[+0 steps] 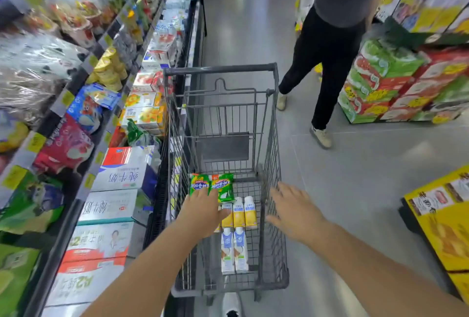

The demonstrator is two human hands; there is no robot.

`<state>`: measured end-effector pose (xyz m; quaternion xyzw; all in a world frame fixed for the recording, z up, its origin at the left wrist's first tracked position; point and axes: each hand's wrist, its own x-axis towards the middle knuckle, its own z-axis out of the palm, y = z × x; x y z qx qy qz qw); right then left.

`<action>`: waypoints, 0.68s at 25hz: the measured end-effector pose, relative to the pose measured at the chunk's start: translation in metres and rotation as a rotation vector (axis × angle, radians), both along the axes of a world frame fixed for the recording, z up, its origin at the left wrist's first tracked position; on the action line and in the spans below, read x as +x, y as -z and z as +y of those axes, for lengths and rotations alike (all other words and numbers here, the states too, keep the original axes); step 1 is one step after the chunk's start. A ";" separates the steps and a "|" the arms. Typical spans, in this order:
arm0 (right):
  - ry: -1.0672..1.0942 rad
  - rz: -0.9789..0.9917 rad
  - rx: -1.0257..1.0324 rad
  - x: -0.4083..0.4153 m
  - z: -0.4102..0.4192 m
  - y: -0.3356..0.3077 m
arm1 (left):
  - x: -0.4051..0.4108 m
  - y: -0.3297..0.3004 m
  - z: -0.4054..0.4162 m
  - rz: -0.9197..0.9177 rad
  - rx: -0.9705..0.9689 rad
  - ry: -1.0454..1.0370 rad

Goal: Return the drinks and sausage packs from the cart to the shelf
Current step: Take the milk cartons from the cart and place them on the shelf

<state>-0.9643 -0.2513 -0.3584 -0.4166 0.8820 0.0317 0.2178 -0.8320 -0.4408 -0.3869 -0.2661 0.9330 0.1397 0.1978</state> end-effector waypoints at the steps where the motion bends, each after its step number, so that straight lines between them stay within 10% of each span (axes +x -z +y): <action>1: 0.010 -0.037 0.029 -0.003 -0.011 0.021 | -0.004 0.024 -0.006 -0.045 0.035 0.000; 7: 0.174 -0.401 0.184 -0.014 -0.067 0.177 | -0.013 0.204 -0.006 -0.279 0.321 -0.134; 17: 0.569 -0.668 0.229 0.001 -0.085 0.368 | -0.014 0.384 0.017 -0.170 0.642 -0.626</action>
